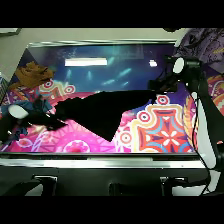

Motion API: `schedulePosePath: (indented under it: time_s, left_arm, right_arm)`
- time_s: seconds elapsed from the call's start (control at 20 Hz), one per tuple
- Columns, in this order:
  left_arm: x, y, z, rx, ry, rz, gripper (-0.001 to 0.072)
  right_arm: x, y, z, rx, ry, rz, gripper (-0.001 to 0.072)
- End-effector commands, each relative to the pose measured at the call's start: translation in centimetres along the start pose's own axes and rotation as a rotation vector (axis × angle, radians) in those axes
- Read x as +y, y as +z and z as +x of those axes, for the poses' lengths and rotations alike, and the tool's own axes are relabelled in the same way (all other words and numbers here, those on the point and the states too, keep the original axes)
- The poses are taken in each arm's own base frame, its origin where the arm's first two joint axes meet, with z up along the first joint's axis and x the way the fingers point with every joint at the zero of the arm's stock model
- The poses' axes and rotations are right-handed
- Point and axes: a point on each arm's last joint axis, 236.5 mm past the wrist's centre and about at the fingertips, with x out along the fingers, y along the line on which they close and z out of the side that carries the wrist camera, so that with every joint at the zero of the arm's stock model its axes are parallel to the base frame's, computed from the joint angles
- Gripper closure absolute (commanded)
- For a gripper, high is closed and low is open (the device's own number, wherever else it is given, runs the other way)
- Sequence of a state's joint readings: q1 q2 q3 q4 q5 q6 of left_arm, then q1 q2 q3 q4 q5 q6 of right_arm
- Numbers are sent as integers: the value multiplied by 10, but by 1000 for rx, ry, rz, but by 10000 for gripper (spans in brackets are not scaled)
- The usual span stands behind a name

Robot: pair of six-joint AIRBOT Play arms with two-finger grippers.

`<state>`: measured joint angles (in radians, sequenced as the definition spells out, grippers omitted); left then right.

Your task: Fold the clothes and pants, and hang the long-sleeved shirts on hangers.

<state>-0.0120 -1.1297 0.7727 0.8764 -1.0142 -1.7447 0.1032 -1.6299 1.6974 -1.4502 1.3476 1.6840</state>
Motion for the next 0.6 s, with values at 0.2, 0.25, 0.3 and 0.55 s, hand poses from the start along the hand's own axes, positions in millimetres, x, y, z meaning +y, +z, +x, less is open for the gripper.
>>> schedulePosePath:
  time_s: [0.2, 0.25, 0.3, 0.55]
  left_arm:
    - [-31, -106, 94, 146, -119, -76, 167]
    - [-30, -113, 102, 166, -110, -75, 167]
    - [-28, -119, 110, 183, -103, -77, 168]
    - [-36, -121, 124, 204, -150, -70, 167]
  right_arm:
    - [-2, -14, -3, 55, -7, -2, 683]
    - [-1, -14, -3, 55, -7, -1, 682]
    - [-1, -14, -3, 56, -7, -1, 682]
    - [-2, -15, -3, 60, -7, -1, 682]
